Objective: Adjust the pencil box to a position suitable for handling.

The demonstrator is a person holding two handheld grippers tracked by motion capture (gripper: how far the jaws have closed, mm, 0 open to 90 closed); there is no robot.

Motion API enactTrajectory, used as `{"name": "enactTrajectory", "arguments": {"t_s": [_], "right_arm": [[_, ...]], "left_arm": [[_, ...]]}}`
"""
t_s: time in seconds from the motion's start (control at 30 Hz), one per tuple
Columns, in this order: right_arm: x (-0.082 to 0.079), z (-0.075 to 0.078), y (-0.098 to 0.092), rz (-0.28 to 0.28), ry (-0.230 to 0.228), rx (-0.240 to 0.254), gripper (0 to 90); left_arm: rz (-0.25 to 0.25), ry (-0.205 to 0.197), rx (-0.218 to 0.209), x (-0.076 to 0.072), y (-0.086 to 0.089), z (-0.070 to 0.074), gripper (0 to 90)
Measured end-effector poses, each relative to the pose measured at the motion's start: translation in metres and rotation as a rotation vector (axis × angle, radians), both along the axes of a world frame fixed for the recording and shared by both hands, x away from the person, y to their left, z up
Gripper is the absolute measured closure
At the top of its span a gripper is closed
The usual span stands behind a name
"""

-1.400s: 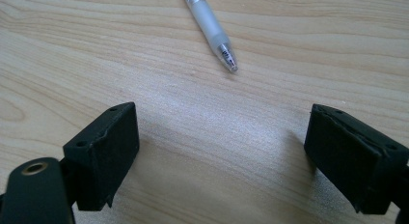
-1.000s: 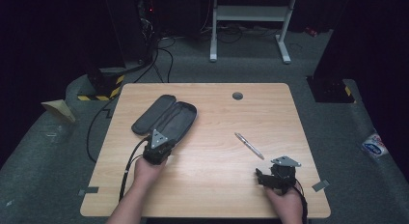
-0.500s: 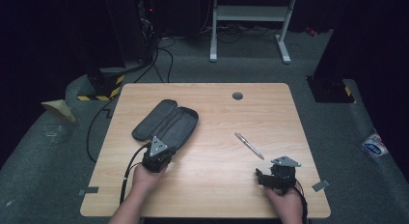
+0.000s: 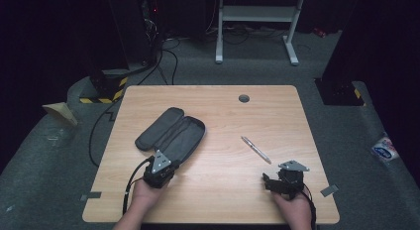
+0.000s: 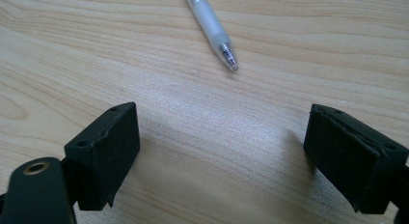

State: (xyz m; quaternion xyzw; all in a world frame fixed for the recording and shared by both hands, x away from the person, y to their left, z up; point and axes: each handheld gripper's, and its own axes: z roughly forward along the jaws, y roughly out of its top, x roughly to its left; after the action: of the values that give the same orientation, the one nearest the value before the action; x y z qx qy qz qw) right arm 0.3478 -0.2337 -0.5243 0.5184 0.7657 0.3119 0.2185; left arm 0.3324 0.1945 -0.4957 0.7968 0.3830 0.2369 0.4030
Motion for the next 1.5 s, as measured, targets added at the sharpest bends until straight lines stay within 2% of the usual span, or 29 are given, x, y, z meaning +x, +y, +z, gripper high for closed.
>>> {"name": "enactTrajectory", "arguments": {"t_s": [0.1, 0.17, 0.27, 0.37, 0.43, 0.47, 0.5, 0.57, 0.6, 0.63, 0.73, 0.77, 0.8, 0.83, 0.87, 1.0, 1.07, 1.1, 1.17, 1.5], "right_arm": [[0.001, 0.000, 0.000, 0.000, -0.002, 0.000, 12.4], [0.001, 0.000, 0.000, -0.001, -0.003, -0.001, 12.4], [0.002, 0.000, 0.001, 0.000, 0.000, 0.002, 12.7], [0.003, 0.000, 0.001, 0.002, -0.002, 0.000, 12.7], [0.003, 0.000, 0.001, 0.002, -0.002, 0.001, 12.7], [0.003, 0.000, 0.001, 0.002, -0.002, 0.001, 12.7], [0.003, 0.000, 0.001, 0.002, -0.002, 0.001, 12.8], [0.003, 0.000, 0.001, 0.003, -0.002, 0.001, 12.8], [0.003, 0.000, 0.001, 0.003, -0.002, 0.001, 12.8], [0.003, 0.000, 0.001, 0.005, -0.001, 0.001, 12.8], [0.004, 0.000, 0.001, 0.005, 0.000, 0.001, 12.8], [0.004, 0.000, 0.001, 0.005, 0.000, 0.001, 12.8], [0.004, 0.000, 0.001, 0.005, 0.000, 0.001, 12.8], [0.004, 0.000, 0.001, 0.005, -0.001, 0.001, 12.8], [0.003, 0.000, 0.001, 0.004, 0.000, 0.001, 12.8], [0.003, 0.000, 0.001, 0.005, -0.004, -0.001, 12.8], [0.003, 0.000, 0.001, 0.006, -0.005, -0.001, 12.8], [0.003, 0.000, 0.001, 0.006, -0.005, -0.001, 12.8], [0.003, 0.000, 0.001, 0.006, -0.005, -0.001, 12.8], [0.003, 0.000, 0.001, 0.006, -0.005, -0.001, 12.8]], "left_arm": [[0.004, -0.001, -0.004, -0.006, 0.001, 0.001, 88.0], [0.006, -0.012, 0.023, -0.012, 0.001, 0.002, 88.0], [0.016, -0.018, 0.033, -0.017, 0.003, 0.004, 87.8], [0.036, -0.023, 0.019, -0.019, 0.006, 0.007, 86.8], [0.079, -0.048, -0.008, -0.020, 0.014, 0.013, 78.7], [0.079, -0.048, -0.008, -0.020, 0.014, 0.013, 73.9], [0.139, -0.071, -0.035, -0.020, 0.022, 0.018, 70.6], [0.212, -0.088, -0.062, -0.018, 0.031, 0.020, 66.1], [0.212, -0.088, -0.062, -0.018, 0.031, 0.020, 62.3], [0.286, -0.081, -0.080, -0.014, 0.038, 0.019, 58.0], [0.351, -0.037, -0.086, -0.007, 0.041, 0.012, 48.0], [0.359, -0.020, -0.081, -0.004, 0.040, 0.010, 45.5], [0.359, -0.020, -0.081, -0.004, 0.040, 0.010, 43.2], [0.366, -0.007, -0.070, -0.002, 0.038, 0.007, 41.4], [0.370, 0.027, -0.037, 0.002, 0.035, 0.003, 39.8], [0.373, 0.064, -0.004, 0.003, 0.035, -0.001, 36.2], [0.378, 0.073, -0.012, 0.003, 0.035, -0.002, 36.3], [0.379, 0.104, -0.041, 0.003, 0.039, -0.003, 36.7], [0.375, 0.130, -0.059, 0.004, 0.042, -0.004, 41.8], [0.360, 0.149, -0.052, 0.004, 0.044, -0.005, 58.4]]}}
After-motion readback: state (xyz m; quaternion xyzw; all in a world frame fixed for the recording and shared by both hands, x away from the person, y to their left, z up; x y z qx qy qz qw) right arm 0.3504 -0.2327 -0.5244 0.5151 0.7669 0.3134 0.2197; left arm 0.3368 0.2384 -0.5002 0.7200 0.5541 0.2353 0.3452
